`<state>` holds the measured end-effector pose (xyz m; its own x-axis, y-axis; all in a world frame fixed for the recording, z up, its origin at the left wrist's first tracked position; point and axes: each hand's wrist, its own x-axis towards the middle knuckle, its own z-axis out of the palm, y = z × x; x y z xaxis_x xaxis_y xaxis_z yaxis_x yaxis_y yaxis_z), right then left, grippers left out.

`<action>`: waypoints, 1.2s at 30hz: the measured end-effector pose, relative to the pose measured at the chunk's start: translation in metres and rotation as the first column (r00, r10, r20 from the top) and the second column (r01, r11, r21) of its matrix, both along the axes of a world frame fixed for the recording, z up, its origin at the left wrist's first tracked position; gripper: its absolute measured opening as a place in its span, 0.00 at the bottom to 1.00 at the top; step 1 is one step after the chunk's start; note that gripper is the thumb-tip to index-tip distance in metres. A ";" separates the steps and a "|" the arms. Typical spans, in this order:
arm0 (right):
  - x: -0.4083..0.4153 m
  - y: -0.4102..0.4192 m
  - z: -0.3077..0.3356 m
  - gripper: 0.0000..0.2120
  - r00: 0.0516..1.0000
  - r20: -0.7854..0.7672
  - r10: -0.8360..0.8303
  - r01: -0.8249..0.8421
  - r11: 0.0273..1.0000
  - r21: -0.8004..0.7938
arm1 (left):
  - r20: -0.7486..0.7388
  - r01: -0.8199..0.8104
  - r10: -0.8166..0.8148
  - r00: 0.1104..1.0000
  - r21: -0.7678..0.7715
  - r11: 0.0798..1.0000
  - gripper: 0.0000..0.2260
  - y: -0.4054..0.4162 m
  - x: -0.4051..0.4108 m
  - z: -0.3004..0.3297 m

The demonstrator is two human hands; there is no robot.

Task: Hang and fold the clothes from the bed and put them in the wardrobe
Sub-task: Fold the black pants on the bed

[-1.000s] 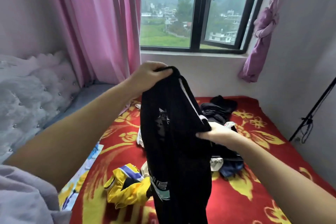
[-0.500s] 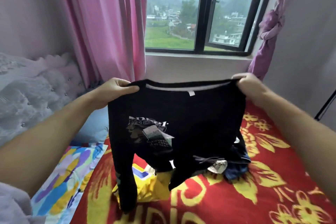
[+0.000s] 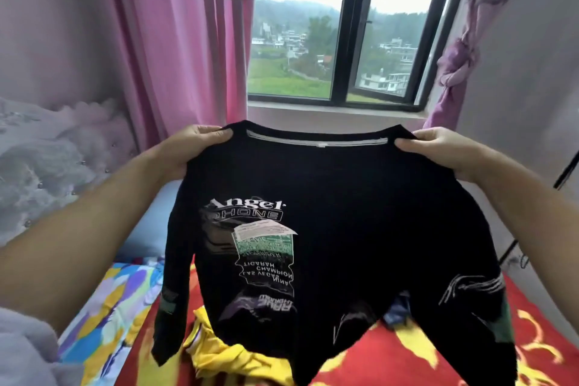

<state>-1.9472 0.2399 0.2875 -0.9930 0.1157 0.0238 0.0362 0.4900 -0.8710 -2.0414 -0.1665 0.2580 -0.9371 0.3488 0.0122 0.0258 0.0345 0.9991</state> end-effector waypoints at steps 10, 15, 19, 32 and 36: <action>-0.004 -0.129 -0.051 0.17 1.000 0.012 0.003 0.000 0.981 -0.196 | -0.006 0.156 -0.158 0.987 -0.130 0.979 0.05 0.131 0.060 -0.044; 0.008 -0.142 -0.050 0.19 0.962 0.037 0.271 -0.273 0.960 0.069 | -0.005 0.184 -0.185 0.983 -0.079 0.980 0.08 0.127 0.062 -0.050; 0.010 -0.124 -0.052 0.24 0.914 0.068 0.399 -0.405 0.898 0.172 | 0.028 0.255 -0.257 0.966 0.058 0.965 0.09 0.122 0.066 -0.039; 0.015 -0.092 -0.039 0.24 0.898 -0.328 0.294 -0.327 0.944 -0.050 | -0.686 -0.139 -0.389 0.615 -0.579 0.804 0.18 0.131 0.050 -0.003; 0.030 -0.064 -0.071 0.17 0.951 -0.250 0.182 -0.168 0.983 0.074 | -0.732 -0.100 -0.388 0.561 -0.525 0.845 0.09 0.153 0.043 0.019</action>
<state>-1.9174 0.1755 0.2161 -0.9577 -0.0672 0.2797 -0.2737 0.5128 -0.8137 -1.9985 -0.0137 0.2767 -0.5503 0.6627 0.5079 0.8323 0.3864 0.3975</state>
